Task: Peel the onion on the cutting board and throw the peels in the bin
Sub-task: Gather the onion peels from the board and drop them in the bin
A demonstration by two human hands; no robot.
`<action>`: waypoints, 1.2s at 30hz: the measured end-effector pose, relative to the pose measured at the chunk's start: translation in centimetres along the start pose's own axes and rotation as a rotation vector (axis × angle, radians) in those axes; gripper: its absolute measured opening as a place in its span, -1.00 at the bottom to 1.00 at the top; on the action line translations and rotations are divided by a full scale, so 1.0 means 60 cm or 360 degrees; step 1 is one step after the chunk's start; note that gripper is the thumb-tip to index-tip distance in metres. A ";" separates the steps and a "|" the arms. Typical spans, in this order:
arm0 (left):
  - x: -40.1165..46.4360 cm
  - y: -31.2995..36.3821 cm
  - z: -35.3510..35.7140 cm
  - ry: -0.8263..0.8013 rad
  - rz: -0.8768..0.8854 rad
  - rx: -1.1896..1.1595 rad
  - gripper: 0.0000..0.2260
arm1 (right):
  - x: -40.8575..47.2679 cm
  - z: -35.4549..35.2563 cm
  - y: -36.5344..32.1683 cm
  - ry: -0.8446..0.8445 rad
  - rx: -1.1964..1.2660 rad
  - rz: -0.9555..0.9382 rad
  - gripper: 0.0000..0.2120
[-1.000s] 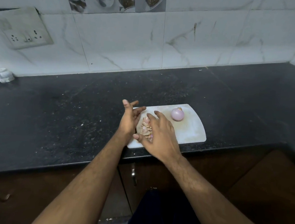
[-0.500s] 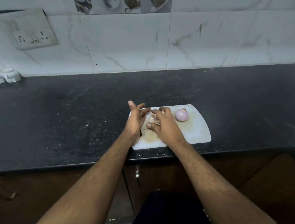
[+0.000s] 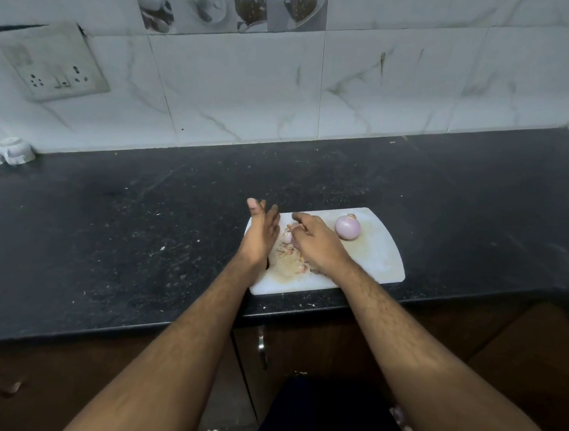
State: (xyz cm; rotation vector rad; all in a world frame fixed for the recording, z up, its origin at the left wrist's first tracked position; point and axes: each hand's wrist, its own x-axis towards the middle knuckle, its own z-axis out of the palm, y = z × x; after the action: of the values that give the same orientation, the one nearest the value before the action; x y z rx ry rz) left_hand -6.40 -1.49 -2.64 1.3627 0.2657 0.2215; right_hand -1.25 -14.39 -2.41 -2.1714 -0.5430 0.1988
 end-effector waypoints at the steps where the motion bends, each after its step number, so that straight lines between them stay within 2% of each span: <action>1: 0.003 0.003 -0.002 0.0001 -0.0017 -0.0042 -0.26 | 0.000 0.001 0.003 -0.0036 -0.0048 -0.0062 -0.55; 5: 0.011 0.006 -0.005 0.0017 -0.0045 -0.0105 -0.23 | -0.005 0.014 0.013 -0.0106 -0.0300 -0.0420 -0.55; 8: 0.011 0.004 -0.005 0.0039 -0.0030 -0.0127 -0.21 | -0.007 0.021 0.019 -0.0182 -0.0403 -0.0551 -0.55; 12: 0.008 0.006 -0.003 0.0090 0.0017 -0.0106 -0.23 | -0.007 0.012 0.020 -0.0306 -0.0371 -0.0705 -0.78; 17: 0.005 0.004 -0.004 0.0095 0.0039 -0.0019 -0.25 | -0.009 -0.016 0.029 -0.0418 -0.0504 -0.0836 -0.89; 20: 0.005 0.004 -0.001 0.0069 0.0040 0.0044 -0.27 | -0.010 -0.010 0.031 -0.0247 -0.0672 -0.0820 -0.95; 24: 0.005 0.000 0.000 0.0048 0.0055 0.0130 -0.27 | -0.003 0.000 0.026 0.0055 -0.0829 -0.0534 -0.86; 26: 0.005 -0.002 -0.001 0.0036 0.0052 0.0168 -0.25 | 0.000 -0.001 0.022 0.0138 -0.0917 -0.0436 -0.82; 28: 0.004 -0.005 0.000 0.0020 0.0062 0.0222 -0.24 | -0.001 -0.002 0.020 0.0164 -0.1031 -0.0405 -0.86; 30: 0.001 -0.007 0.000 0.0007 0.0101 0.0280 -0.22 | -0.004 -0.005 0.022 0.0200 -0.0893 -0.0386 -0.89; 33: 0.003 -0.009 -0.001 0.0030 0.0166 0.0358 -0.19 | -0.013 -0.022 0.029 0.0337 -0.0299 -0.0322 -0.87; 36: -0.004 -0.013 -0.005 0.0117 0.0322 0.0572 -0.37 | -0.022 -0.036 0.040 0.0506 0.0107 -0.0289 -0.83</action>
State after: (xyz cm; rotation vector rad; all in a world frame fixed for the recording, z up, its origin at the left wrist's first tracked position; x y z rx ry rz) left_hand -6.69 -1.41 -3.45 1.7423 0.2361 0.4077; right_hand -0.97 -17.83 -3.02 -2.0226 -0.5371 -0.2208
